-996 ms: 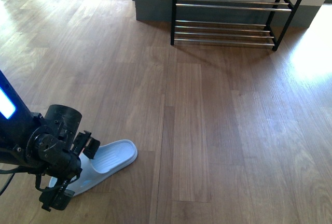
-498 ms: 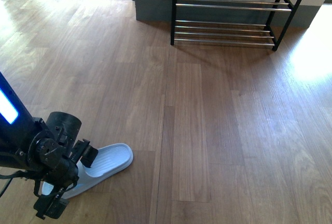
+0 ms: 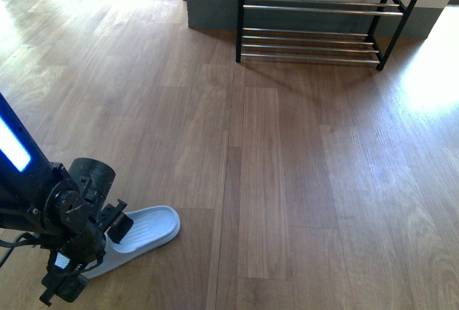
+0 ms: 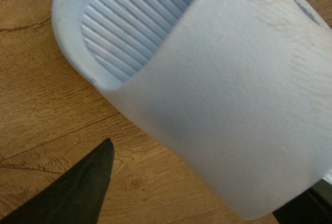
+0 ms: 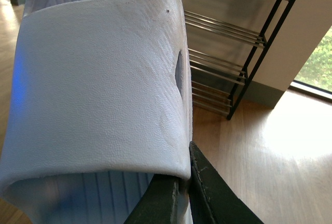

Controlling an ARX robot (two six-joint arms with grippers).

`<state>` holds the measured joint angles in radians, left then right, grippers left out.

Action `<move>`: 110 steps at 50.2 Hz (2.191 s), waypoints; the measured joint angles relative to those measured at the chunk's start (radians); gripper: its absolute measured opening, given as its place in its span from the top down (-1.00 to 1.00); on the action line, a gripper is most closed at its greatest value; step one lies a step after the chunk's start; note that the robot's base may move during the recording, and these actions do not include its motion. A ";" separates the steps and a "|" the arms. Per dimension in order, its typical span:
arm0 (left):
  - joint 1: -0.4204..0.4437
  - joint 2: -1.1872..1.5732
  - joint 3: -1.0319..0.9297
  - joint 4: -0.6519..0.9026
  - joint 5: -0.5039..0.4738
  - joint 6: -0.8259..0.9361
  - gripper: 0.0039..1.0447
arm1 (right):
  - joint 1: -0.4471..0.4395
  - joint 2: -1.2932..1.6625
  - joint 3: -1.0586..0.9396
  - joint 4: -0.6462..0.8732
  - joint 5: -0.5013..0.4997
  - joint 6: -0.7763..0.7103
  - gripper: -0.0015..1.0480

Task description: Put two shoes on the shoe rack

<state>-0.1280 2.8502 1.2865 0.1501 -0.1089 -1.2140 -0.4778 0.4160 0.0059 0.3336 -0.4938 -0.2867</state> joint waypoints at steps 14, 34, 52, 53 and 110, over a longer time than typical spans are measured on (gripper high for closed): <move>0.002 0.003 0.005 -0.001 -0.003 0.019 0.22 | 0.000 0.000 0.000 0.000 0.000 0.000 0.97; -0.010 -0.014 0.024 -0.166 -0.095 0.207 0.96 | 0.000 0.000 0.000 0.000 0.000 0.000 0.97; 0.040 -0.280 -0.166 -0.039 -0.243 0.787 0.96 | 0.000 0.000 0.000 0.000 0.000 0.000 0.97; 0.045 -0.327 -0.198 -0.016 -0.242 0.823 0.96 | 0.000 0.000 0.000 0.000 0.000 0.000 0.97; -0.066 -2.653 -1.181 -0.343 -0.508 1.173 0.96 | 0.000 0.000 0.000 0.000 0.000 0.000 0.97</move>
<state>-0.1940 0.1970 0.1059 -0.1925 -0.6167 -0.0410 -0.4778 0.4160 0.0059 0.3336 -0.4938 -0.2871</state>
